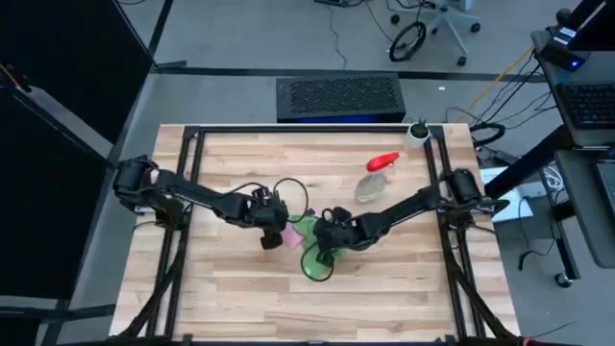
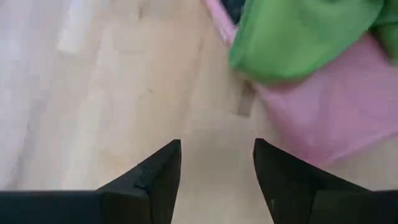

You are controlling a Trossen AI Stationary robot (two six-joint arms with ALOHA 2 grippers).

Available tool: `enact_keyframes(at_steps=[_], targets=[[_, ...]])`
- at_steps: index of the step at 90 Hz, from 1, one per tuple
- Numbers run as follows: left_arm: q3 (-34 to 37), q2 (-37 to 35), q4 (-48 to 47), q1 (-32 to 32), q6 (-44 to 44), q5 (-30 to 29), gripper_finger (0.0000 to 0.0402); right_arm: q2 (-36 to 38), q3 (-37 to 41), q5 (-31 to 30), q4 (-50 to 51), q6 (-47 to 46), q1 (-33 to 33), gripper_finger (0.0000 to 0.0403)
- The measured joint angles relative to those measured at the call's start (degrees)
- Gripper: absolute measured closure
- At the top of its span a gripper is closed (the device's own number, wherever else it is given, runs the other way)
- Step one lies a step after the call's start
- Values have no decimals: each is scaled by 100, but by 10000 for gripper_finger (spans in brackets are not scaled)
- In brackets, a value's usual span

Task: Apply microfiber cloth
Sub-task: Wipe the back and front of the cellphone with the green microfiber cloth

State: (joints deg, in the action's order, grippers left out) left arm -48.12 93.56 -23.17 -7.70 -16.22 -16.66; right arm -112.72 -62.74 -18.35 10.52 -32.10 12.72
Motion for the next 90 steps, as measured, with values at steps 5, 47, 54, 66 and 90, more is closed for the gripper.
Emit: enact_keyframes(at_steps=[5, 47, 54, 66, 90], targets=[[115, 132, 165, 19, -10, 138, 217, -18, 0, 9, -7, 0, -35, 380], [154, 592, 1695, -386, -298, 837, 217, 28, 33, -452, -186, 637, -271, 380], [110, 603, 1721, -453, -301, 870, 217, 45, 34, -465, -187, 707, -270, 380], [87, 583, 1735, -484, -280, 872, 217, 118, 37, -423, -112, 764, -270, 380], [-610, -35, 161, -471, 253, 290, 217, 914, 39, -408, 227, 722, -118, 380]])
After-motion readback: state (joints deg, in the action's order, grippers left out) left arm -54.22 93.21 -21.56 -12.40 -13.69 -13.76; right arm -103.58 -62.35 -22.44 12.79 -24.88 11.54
